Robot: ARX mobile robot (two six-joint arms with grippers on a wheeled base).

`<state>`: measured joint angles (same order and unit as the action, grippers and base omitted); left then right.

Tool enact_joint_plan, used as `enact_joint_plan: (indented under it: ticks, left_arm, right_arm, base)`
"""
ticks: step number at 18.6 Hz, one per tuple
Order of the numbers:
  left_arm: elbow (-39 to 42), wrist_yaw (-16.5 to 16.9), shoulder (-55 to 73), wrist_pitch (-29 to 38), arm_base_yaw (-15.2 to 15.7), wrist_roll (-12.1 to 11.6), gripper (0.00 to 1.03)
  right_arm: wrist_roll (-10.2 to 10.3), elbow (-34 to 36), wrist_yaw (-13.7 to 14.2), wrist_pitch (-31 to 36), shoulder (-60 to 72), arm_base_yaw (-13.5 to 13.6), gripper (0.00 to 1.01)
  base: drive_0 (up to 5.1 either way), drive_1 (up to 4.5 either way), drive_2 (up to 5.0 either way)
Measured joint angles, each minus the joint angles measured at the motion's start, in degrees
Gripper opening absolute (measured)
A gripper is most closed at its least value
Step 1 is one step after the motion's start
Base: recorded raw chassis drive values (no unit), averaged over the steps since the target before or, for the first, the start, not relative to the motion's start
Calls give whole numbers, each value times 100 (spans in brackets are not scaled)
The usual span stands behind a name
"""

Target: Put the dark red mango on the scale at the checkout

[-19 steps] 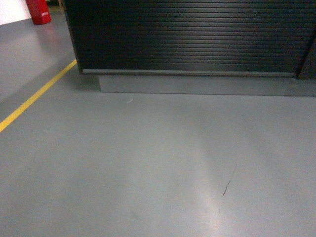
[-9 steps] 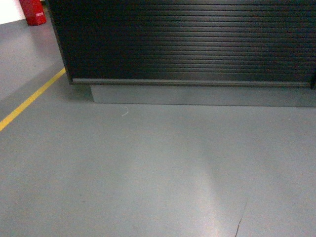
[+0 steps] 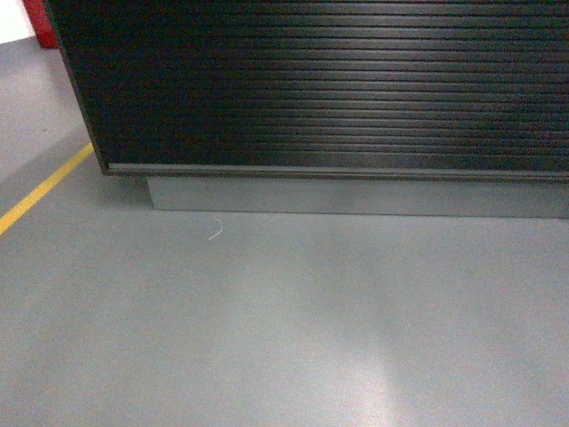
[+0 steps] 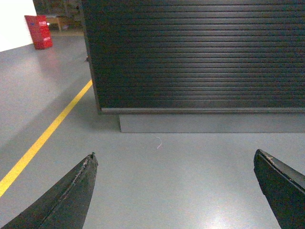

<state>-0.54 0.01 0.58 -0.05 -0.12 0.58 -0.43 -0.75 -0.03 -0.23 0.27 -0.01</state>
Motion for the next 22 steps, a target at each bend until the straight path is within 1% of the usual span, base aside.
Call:
enact_joint_plan:
  ticks: [22]
  left_arm:
    - [0, -9, 0, -15, 0, 0, 98]
  right_arm:
    - [0, 0, 13, -13, 0, 0, 98]
  base:
    - [2, 436, -431]
